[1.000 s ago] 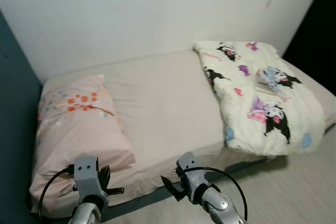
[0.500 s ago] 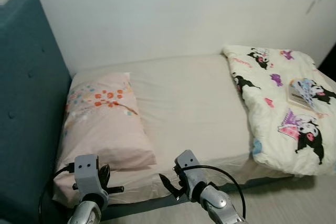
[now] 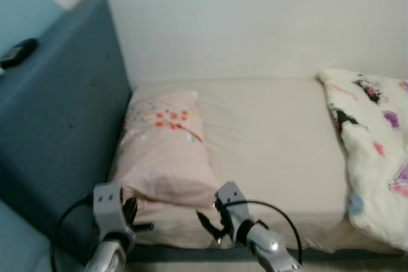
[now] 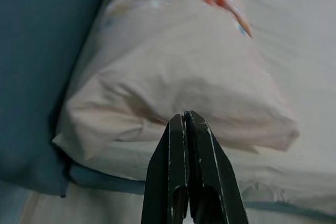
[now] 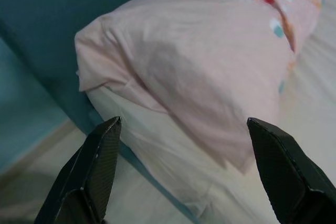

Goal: Clean up the room

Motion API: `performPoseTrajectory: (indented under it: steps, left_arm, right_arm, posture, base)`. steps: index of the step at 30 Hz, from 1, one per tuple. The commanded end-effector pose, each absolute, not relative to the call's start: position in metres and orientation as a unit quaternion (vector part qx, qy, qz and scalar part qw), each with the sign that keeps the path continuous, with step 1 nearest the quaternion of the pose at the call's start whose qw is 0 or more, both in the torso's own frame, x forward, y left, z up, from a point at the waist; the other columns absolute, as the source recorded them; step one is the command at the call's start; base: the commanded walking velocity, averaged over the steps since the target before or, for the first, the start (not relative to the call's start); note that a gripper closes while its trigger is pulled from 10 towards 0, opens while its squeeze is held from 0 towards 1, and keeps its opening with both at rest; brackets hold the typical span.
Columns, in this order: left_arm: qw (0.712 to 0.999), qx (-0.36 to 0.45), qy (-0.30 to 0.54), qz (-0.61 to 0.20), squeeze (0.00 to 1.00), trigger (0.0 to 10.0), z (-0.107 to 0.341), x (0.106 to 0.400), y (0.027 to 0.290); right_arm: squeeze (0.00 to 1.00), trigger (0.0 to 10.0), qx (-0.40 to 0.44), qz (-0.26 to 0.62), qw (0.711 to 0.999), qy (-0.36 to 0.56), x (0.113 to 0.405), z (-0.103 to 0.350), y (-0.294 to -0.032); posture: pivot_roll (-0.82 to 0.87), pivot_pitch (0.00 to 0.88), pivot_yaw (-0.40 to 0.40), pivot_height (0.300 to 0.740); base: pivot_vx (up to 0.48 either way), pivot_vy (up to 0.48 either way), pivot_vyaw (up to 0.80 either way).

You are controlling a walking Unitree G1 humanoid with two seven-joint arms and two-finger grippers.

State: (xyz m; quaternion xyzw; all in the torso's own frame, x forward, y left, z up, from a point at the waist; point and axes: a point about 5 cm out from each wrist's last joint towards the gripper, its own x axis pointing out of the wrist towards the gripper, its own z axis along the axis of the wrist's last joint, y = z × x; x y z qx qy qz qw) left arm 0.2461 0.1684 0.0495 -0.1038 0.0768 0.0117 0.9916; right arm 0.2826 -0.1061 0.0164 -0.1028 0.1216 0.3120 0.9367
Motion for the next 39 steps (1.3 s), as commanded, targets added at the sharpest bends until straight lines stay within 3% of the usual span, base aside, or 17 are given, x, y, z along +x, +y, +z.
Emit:
performPoseTrajectory:
  steps: [1,11,36,39]
  left_arm:
    - [0.99,-0.102,0.093,0.018,0.0,10.0,0.043,0.241,0.172]
    - [0.99,-0.101,0.098,0.018,0.0,10.0,0.043,0.241,0.171]
    - [0.985,-0.091,0.147,-0.024,0.0,10.0,0.04,0.242,0.156]
    - [0.98,-0.091,0.171,-0.037,0.0,10.0,0.036,0.242,0.154]
  right_arm:
    - [0.0,10.0,-0.094,0.319,0.935,0.123,0.28,0.015,-0.101]
    - [0.0,10.0,-0.072,0.293,0.943,0.14,0.282,0.012,-0.105]
    - [0.0,10.0,-0.06,0.286,0.945,0.145,0.28,0.011,-0.106]
    - [0.0,10.0,-0.059,0.285,0.946,0.144,0.28,0.011,-0.107]
  posture:
    - [0.04,0.089,-0.058,0.74]
    - [0.04,0.099,-0.056,0.74]
    - [0.04,0.112,-0.047,0.74]
    - [0.04,0.113,-0.046,0.74]
  base:
    - [0.0,0.0,0.8]
    - [0.0,0.0,0.43]
    - [0.0,-0.48,0.0]
    - [0.0,0.097,0.0]
